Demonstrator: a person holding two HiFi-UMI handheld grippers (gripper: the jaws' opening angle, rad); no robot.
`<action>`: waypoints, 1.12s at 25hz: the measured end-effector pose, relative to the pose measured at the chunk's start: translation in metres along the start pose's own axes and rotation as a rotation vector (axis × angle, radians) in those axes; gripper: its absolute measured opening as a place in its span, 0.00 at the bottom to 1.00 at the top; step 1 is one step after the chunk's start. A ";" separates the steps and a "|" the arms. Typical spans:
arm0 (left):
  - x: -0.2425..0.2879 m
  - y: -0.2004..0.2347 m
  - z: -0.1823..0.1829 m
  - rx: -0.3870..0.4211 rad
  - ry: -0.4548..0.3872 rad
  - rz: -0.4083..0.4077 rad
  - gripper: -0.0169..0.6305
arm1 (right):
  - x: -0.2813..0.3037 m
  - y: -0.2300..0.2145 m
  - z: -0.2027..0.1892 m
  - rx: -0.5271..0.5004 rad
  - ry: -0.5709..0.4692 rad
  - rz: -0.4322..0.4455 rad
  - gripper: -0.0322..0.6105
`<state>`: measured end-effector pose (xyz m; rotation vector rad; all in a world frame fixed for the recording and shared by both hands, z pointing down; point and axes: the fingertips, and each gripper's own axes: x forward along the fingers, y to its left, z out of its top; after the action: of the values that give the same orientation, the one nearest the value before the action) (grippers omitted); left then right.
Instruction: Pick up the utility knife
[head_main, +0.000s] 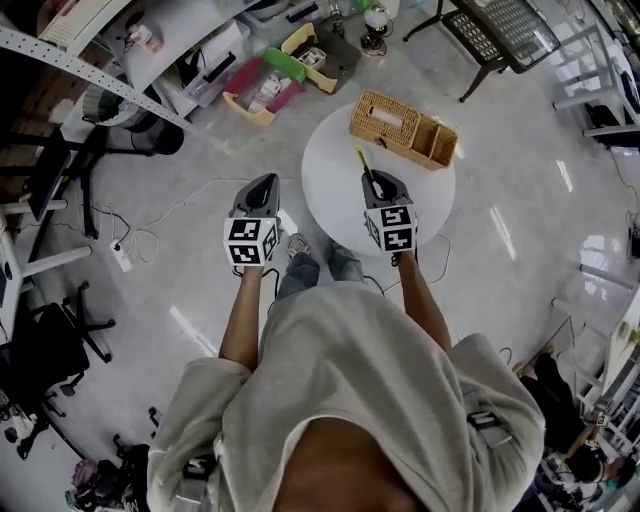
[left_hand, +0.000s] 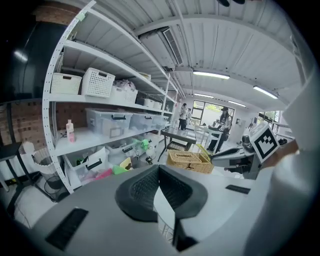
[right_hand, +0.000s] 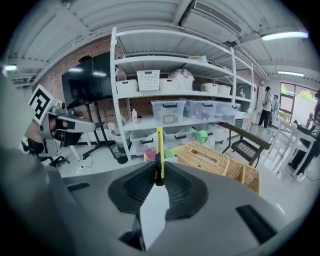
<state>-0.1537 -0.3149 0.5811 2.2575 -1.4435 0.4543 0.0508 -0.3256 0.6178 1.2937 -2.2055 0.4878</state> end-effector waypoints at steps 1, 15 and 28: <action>0.000 0.000 0.007 0.006 -0.013 0.001 0.06 | -0.002 -0.003 0.010 -0.006 -0.020 -0.007 0.17; -0.004 0.015 0.101 0.100 -0.191 0.018 0.06 | -0.034 -0.032 0.125 -0.042 -0.281 -0.108 0.16; -0.014 0.021 0.122 0.123 -0.239 0.032 0.06 | -0.041 -0.029 0.156 -0.052 -0.348 -0.128 0.16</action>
<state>-0.1726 -0.3745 0.4729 2.4575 -1.6097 0.2974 0.0517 -0.3972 0.4701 1.5765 -2.3715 0.1630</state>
